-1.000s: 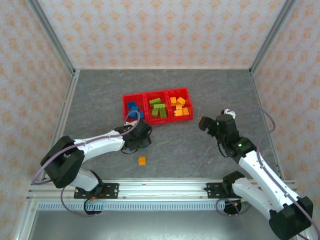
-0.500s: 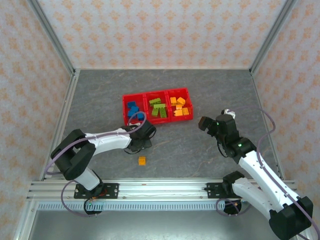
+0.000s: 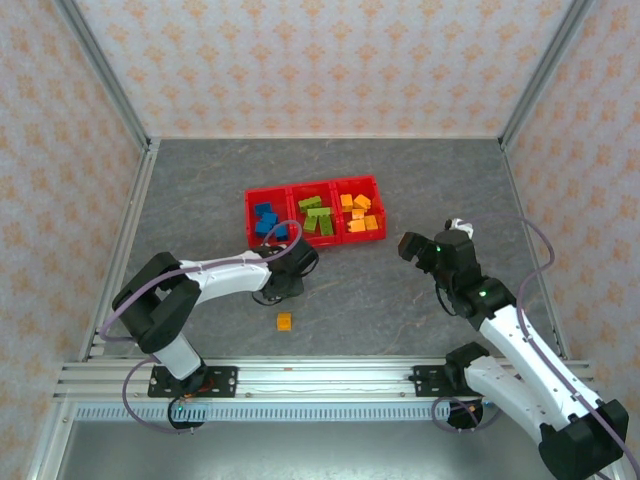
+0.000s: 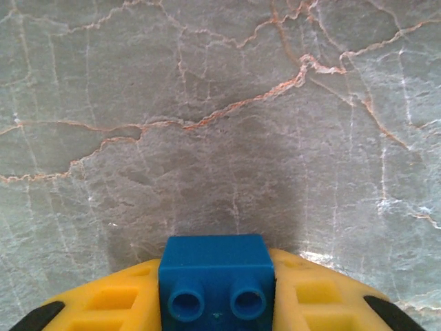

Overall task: Sort the legos into containers by color
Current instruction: Pick up the lego from the middle-left of the table.

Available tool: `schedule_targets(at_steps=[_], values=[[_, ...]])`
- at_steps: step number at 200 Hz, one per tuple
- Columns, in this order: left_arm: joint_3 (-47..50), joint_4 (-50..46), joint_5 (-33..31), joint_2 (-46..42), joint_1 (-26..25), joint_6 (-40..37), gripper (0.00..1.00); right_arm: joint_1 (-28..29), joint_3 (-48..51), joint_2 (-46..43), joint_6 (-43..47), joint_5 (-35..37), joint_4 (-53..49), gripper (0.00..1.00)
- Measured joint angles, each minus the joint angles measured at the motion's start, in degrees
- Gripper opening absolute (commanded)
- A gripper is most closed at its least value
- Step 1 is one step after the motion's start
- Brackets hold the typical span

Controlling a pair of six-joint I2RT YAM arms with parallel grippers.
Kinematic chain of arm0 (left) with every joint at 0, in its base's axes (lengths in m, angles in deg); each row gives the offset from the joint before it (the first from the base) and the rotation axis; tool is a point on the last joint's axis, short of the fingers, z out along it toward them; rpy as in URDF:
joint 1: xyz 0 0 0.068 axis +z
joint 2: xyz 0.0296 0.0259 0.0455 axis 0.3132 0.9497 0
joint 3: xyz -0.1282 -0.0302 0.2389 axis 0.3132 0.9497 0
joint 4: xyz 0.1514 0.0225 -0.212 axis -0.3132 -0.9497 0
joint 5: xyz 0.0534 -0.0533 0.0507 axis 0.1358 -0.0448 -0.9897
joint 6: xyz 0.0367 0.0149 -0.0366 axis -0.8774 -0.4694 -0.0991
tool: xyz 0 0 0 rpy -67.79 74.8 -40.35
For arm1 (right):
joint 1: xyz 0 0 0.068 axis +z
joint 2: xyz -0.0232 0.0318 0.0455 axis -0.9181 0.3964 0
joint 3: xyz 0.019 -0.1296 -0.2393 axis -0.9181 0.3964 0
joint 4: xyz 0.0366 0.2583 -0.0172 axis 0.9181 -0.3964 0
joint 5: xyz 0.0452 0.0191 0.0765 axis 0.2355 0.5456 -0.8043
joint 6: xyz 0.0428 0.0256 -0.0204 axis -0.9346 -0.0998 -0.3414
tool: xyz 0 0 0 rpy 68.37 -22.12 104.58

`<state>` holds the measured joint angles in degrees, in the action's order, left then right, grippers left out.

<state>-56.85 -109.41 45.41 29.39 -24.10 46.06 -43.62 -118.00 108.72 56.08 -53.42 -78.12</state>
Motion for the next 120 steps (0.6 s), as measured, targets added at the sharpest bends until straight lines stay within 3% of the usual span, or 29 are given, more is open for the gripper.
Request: schedule_targets(at_steps=[78, 120], values=[[-0.2, 0.11, -1.27, -1.09, 0.0, -1.68, 0.26, 0.0, 0.0, 0.66, -0.02, 0.0, 0.0, 1.0], [-2.19, -1.97, -4.85, -9.14, 0.0, -3.13, 0.26, 0.0, 0.0, 0.66, -0.02, 0.0, 0.0, 1.0]])
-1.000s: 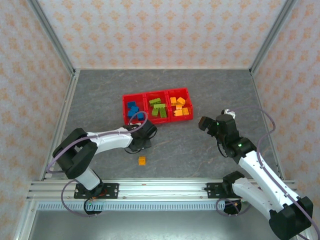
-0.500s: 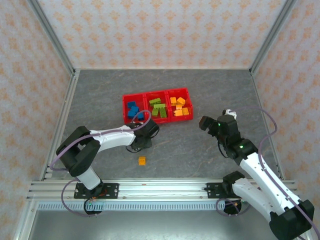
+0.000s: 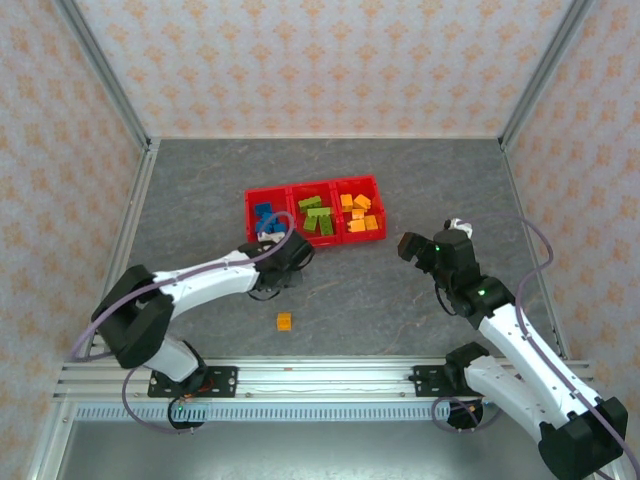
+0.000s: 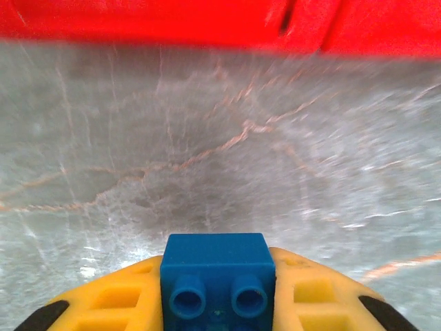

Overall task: Sort the legos into containers by color
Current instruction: Pick up the lego from the middle-left of the table, then place the lego in the container.

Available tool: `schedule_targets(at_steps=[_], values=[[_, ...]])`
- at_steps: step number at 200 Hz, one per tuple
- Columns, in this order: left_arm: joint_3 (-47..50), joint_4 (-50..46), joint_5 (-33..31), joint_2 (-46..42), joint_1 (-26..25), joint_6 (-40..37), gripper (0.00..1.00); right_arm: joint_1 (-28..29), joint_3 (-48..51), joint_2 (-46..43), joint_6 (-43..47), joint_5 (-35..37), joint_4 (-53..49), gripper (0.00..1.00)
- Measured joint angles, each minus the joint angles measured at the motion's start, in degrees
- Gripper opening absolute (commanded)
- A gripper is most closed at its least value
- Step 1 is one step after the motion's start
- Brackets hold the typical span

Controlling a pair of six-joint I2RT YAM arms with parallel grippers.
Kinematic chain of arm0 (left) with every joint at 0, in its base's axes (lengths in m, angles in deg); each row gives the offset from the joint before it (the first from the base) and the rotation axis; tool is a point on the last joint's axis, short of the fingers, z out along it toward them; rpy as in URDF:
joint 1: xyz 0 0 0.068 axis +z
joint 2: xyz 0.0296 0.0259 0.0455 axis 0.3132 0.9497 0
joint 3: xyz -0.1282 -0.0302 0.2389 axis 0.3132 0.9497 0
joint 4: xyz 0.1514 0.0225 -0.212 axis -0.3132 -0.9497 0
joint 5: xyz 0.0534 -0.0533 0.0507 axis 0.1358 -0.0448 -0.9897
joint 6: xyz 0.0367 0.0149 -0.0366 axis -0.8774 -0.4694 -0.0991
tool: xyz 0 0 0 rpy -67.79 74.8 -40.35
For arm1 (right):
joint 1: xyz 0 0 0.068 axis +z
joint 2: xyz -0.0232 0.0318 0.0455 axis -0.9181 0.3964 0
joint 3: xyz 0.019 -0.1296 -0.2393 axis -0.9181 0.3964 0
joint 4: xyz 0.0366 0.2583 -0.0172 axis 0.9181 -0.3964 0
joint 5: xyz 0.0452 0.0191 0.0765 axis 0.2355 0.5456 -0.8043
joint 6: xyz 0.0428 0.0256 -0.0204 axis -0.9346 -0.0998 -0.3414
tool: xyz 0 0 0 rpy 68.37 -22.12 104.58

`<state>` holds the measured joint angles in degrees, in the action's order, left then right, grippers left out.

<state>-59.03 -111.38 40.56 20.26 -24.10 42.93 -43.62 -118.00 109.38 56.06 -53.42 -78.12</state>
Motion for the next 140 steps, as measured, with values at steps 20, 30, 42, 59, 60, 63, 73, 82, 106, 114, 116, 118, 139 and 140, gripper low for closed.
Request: schedule_targets(at_steps=[20, 30, 42, 59, 60, 63, 73, 82, 106, 114, 116, 118, 139, 140], values=[[-4.02, -1.88, -2.34, -3.61, 0.13, -1.11, 0.27, 0.0, 0.0, 0.0, 0.0, 0.0, 0.0, 1.0], [-6.4, -2.8, -3.26, -4.96, 0.46, -1.79, 0.28, 0.02, 0.0, 0.0, 0.0, 0.0, 0.0, 1.0], [-9.38, -3.58, -4.33, -6.14, 1.6, -3.28, 0.29, 0.0, 0.0, 0.0, 0.0, 0.0, 0.0, 1.0], [-13.55, -4.52, -5.29, -6.32, 4.66, -5.95, 0.29, 0.02, 0.0, 0.0, 0.0, 0.0, 0.0, 1.0], [-13.99, -4.63, -5.44, -6.23, 5.09, -6.32, 0.3, 0.0, 0.0, 0.0, 0.0, 0.0, 0.0, 1.0], [-14.58, -4.72, -5.42, -6.12, 5.7, -6.71, 0.29, 0.0, 0.0, 0.0, 0.0, 0.0, 0.0, 1.0], [-17.49, -5.09, -5.84, -4.96, 8.68, -8.87, 0.29, 0.0, 0.0, 0.0, 0.0, 0.0, 0.0, 1.0], [-20.0, -5.33, -5.99, -3.37, 11.21, -10.64, 0.29, 0.0, 0.0, 0.0, 0.0, 0.0, 0.0, 1.0], [-25.73, -5.29, -5.99, 3.02, 17.07, -15.39, 0.28, 0.0, 0.0, -0.02, 0.0, 0.02, 0.0, 1.0], [-27.15, -5.29, -5.7, 5.53, 18.36, -16.83, 0.28, 0.0, 0.0, -0.11, 0.02, 0.04, -0.04, 1.0], [-27.58, -5.29, -5.6, 6.34, 18.73, -17.22, 0.28, 0.0, 0.0, -0.13, 0.0, 0.07, -0.04, 1.0], [-27.85, -5.29, -5.51, 6.8, 18.95, -17.4, 0.28, 0.0, 0.0, -0.17, 0.0, 0.09, -0.02, 1.0], [-30.51, -4.92, -4.7, 13.68, 20.85, -20.28, 0.27, 0.0, 0.0, -0.79, 0.02, 0.17, -0.04, 1.0], [-30.58, -4.9, -4.66, 13.9, 20.92, -20.35, 0.27, 0.0, 0.0, -0.79, 0.02, 0.17, -0.04, 1.0]])
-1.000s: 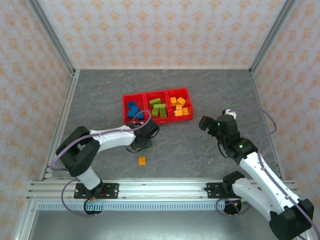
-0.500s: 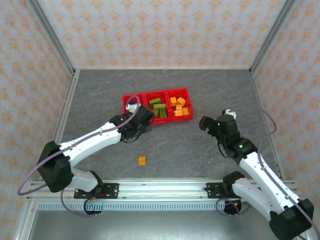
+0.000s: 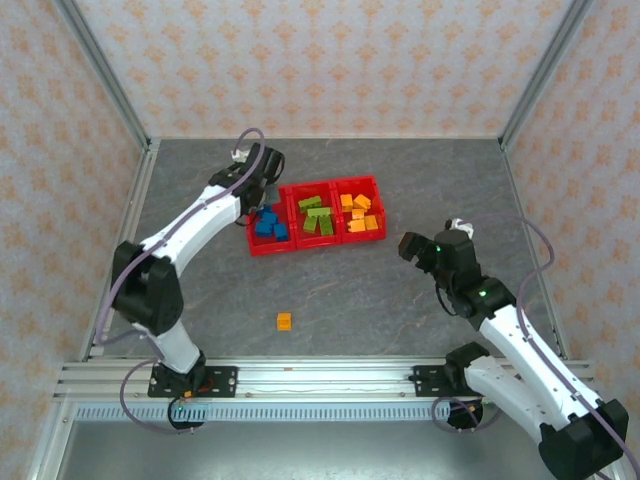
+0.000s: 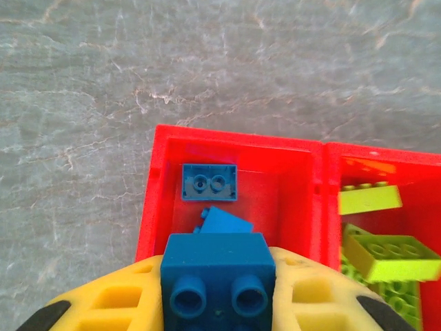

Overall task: Sort the legos into containers by color
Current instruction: Place the lego in the container.

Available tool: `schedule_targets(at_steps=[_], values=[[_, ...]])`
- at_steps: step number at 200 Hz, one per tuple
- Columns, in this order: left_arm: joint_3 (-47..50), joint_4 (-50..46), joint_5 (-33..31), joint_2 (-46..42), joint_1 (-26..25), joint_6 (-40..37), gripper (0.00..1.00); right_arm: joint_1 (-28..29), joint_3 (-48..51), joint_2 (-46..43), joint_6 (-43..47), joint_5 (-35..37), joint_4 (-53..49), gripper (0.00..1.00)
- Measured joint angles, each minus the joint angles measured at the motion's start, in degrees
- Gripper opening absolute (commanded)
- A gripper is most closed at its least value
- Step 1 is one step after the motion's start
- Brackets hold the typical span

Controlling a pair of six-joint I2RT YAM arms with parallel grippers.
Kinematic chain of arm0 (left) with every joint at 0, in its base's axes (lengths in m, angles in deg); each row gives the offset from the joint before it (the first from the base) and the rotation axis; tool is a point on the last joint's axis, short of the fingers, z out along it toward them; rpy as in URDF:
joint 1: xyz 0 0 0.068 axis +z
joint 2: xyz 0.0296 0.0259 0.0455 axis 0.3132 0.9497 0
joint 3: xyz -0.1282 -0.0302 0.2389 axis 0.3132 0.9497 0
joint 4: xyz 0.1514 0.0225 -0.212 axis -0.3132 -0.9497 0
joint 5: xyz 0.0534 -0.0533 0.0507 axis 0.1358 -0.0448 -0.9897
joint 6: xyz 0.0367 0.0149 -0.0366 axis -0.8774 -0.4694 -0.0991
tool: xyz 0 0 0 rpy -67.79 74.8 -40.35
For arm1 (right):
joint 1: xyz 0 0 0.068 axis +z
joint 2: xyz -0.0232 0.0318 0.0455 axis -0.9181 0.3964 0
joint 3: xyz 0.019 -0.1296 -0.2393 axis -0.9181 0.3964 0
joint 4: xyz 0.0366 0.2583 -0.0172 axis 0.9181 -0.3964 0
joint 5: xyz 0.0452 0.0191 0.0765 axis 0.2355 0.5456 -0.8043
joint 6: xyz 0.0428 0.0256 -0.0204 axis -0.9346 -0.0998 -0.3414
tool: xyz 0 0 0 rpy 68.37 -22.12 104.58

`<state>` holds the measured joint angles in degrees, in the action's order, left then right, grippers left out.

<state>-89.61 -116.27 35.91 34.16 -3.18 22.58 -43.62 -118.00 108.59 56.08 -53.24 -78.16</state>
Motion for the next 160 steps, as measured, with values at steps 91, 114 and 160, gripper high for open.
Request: schedule_targets(at_steps=[91, 114, 160], values=[[-11.58, 0.9, 3.61, 16.79, 0.85, -4.31, 0.46, 0.0, -0.02, 0.07, 0.66, 0.72, -0.7, 1.0], [-12.9, 0.92, 3.72, 17.57, 1.25, -4.61, 0.6, 0.0, -0.02, 0.07, 0.68, 0.87, -0.79, 1.0], [-9.49, 3.13, 3.78, 13.05, 1.33, -3.89, 0.89, 0.0, -0.02, 0.07, 0.72, 0.9, -0.81, 1.0]])
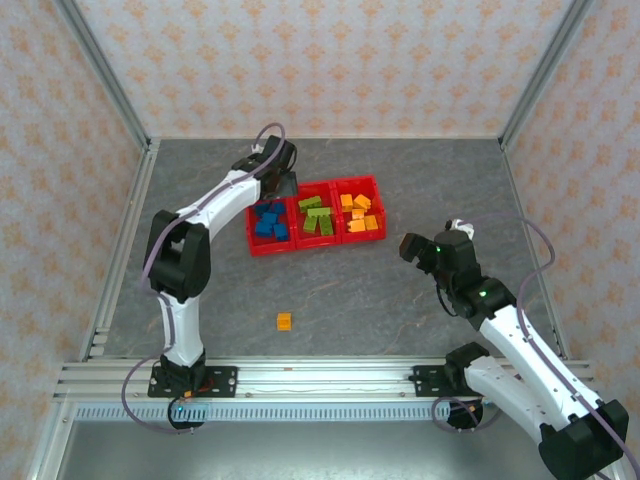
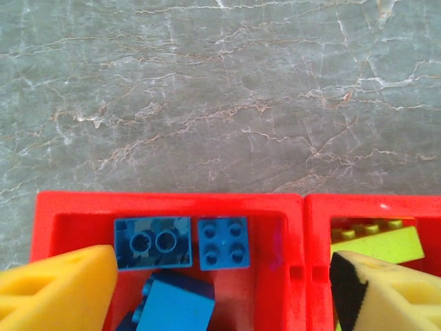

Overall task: Sort the legos into containers by color
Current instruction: Place the lego in the container, then pick up the lego from the middle-left of the table.

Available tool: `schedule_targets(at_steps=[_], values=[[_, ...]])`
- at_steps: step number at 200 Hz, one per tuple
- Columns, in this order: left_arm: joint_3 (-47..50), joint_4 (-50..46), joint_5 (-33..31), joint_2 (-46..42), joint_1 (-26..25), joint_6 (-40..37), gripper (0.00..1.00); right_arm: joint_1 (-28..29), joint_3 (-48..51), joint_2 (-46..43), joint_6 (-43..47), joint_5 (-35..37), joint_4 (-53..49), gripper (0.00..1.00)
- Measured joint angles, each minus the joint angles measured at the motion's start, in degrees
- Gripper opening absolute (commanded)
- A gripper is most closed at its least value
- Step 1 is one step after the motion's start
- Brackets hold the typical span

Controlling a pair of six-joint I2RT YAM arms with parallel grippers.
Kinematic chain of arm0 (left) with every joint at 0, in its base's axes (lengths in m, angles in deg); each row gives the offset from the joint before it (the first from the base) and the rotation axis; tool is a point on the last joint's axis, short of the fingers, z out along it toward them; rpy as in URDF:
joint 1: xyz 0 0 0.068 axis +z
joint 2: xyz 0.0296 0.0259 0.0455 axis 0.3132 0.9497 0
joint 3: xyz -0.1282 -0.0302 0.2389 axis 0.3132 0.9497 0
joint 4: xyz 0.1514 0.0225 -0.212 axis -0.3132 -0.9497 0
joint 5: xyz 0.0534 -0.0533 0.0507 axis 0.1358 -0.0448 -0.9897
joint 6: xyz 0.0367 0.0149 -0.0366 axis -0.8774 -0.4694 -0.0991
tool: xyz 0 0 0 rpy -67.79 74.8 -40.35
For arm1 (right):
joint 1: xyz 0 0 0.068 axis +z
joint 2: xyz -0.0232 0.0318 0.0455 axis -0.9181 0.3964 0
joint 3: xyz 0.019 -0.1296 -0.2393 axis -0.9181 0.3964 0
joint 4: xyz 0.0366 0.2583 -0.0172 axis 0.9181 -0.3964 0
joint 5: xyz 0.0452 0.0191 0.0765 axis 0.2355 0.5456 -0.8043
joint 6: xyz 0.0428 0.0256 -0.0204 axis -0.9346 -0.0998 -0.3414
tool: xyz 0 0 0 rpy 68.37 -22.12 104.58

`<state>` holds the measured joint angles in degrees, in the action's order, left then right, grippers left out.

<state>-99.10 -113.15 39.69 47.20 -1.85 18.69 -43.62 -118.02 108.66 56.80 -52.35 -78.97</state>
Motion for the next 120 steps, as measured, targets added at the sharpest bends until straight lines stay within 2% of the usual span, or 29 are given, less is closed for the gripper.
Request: schedule_targets(at_steps=[26, 60, 96, 120], values=[[2.4, 0.22, 0.15, -6.16, 0.0, 0.13, 0.99, 0.0, 0.0, 0.02, 0.17, 0.0, 0.0, 1.0], [8.13, 0.81, 1.18, -16.65, 0.0, 0.79, 1.0, 0.0, 0.0, 0.02, 0.17, -0.02, 0.02, 1.0], [22.91, 0.76, 2.05, -27.76, -0.61, 4.07, 0.99, 0.0, 0.0, 0.15, 0.15, -0.26, 0.39, 1.0], [33.44, -0.11, 2.64, -34.34, -4.26, 7.02, 0.99, 0.0, 0.02, 0.87, 0.13, -0.72, 0.59, 1.0]])
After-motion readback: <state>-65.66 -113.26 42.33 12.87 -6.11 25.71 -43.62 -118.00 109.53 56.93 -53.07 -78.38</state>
